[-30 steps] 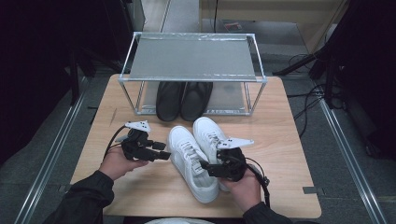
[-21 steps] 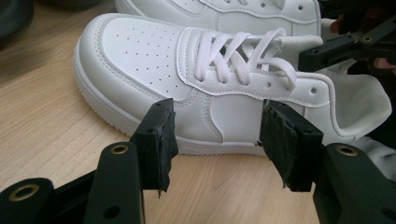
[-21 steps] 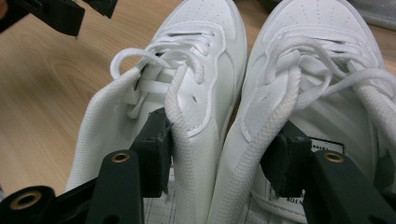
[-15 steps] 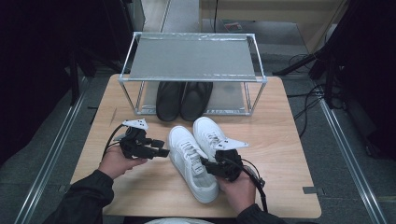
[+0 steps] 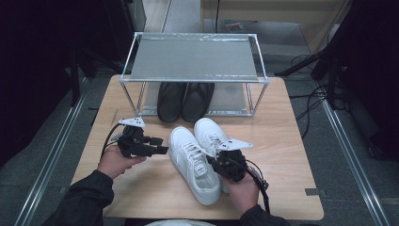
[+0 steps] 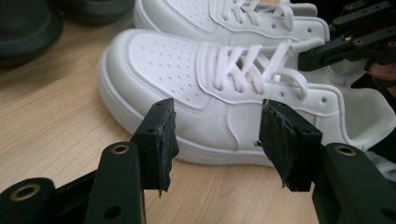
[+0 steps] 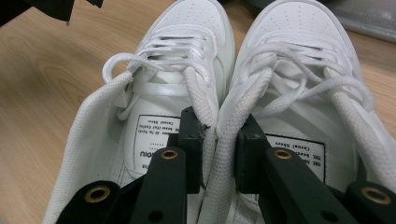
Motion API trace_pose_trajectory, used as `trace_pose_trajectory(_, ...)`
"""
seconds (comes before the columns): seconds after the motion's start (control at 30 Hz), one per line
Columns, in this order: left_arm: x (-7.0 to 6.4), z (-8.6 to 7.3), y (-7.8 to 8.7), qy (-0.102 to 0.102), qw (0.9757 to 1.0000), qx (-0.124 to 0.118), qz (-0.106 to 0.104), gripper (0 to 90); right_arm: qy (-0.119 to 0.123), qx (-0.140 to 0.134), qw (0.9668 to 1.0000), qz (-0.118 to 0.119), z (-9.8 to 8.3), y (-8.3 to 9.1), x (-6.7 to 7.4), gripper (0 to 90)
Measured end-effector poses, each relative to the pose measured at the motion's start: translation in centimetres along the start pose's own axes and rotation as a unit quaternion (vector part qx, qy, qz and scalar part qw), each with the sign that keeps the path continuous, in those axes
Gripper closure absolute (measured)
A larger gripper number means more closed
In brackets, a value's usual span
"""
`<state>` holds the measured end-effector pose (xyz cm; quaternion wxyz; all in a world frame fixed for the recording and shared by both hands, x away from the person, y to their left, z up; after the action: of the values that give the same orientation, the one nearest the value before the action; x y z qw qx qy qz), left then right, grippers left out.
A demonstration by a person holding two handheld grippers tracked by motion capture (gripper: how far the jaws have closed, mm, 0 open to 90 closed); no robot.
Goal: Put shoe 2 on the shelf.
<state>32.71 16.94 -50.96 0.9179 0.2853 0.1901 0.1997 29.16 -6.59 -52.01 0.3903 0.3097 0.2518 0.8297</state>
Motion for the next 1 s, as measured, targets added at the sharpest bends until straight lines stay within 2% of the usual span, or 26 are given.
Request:
trace_pose_trajectory(0.1,0.3,0.0,0.3,0.005,1.0,-0.006,0.003,46.6,0.004,0.012,0.9999,0.011,0.1,0.7,0.1,79.0)
trace_pose_trajectory(0.17,0.6,0.0,0.9,0.001,0.9999,-0.006,0.015,46.5,0.01,0.017,0.9996,0.019,0.2,1.2,0.3,79.0)
trace_pose_trajectory(0.27,1.4,-0.2,2.2,0.01,0.9992,-0.021,0.033,46.6,0.04,0.024,0.9981,0.041,0.6,2.3,0.9,78.9)
trace_pose_trajectory(0.37,2.8,-1.1,3.7,0.024,0.9974,-0.023,0.064,46.6,0.083,0.035,0.9936,0.067,1.4,3.2,1.6,78.9)
trace_pose_trajectory(0.47,3.9,-1.8,4.9,0.045,0.9951,-0.033,0.082,46.8,0.108,0.05,0.988,0.098,2.4,3.6,2.2,78.9)
trace_pose_trajectory(0.57,4.8,-2.3,6.2,0.061,0.9917,-0.048,0.102,47.0,0.135,0.067,0.9785,0.141,4.0,3.5,3.0,79.0)
trace_pose_trajectory(0.67,5.1,-2.9,7.0,0.068,0.9902,-0.051,0.111,47.0,0.153,0.079,0.9685,0.18,5.8,3.4,4.2,79.3)
trace_pose_trajectory(0.7,5.2,-3.0,7.2,0.069,0.9897,-0.052,0.114,47.0,0.167,0.083,0.9631,0.194,6.5,3.4,4.9,79.3)
trace_pose_trajectory(0.73,5.4,-3.3,7.5,0.073,0.989,-0.052,0.118,47.0,0.173,0.083,0.9609,0.2,7.0,3.4,5.2,79.4)
trace_pose_trajectory(0.8,5.7,-3.8,8.2,0.081,0.9872,-0.056,0.125,47.1,0.186,0.086,0.9541,0.218,8.2,3.4,6.3,79.4)
trace_pose_trajectory(0.83,5.9,-4.0,8.6,0.085,0.986,-0.06,0.13,47.1,0.188,0.087,0.9522,0.224,8.9,3.5,6.8,79.5)
trace_pose_trajectory(0.87,6.1,-4.3,9.0,0.091,0.9847,-0.063,0.134,47.1,0.203,0.087,0.9472,0.233,9.5,3.6,7.3,79.5)
trace_pose_trajectory(0.9,6.3,-4.6,9.4,0.099,0.9836,-0.069,0.134,47.1,0.21,0.086,0.9442,0.239,10.2,3.7,7.9,79.6)
trace_pose_trajectory(0.97,6.6,-5.1,10.0,0.114,0.9823,-0.078,0.127,47.2,0.239,0.085,0.9351,0.248,11.3,4.0,9.0,80.0)
trace_pose_trajectory(1.0,6.7,-5.5,10.2,0.116,0.9814,-0.078,0.132,47.4,0.247,0.087,0.9313,0.253,11.8,4.2,9.6,80.2)
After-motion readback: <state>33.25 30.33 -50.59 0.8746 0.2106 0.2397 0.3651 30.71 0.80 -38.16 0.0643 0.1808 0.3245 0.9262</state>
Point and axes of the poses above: each handheld gripper's, and its own axes: y roughly backward along the jaws, z roughly out of its top, x roughly to its left, the point moved 7 cm from there along -y, roughly forward along the jaws, and after that the axes turned 12 degrees about -y, right-handed, at the moved point
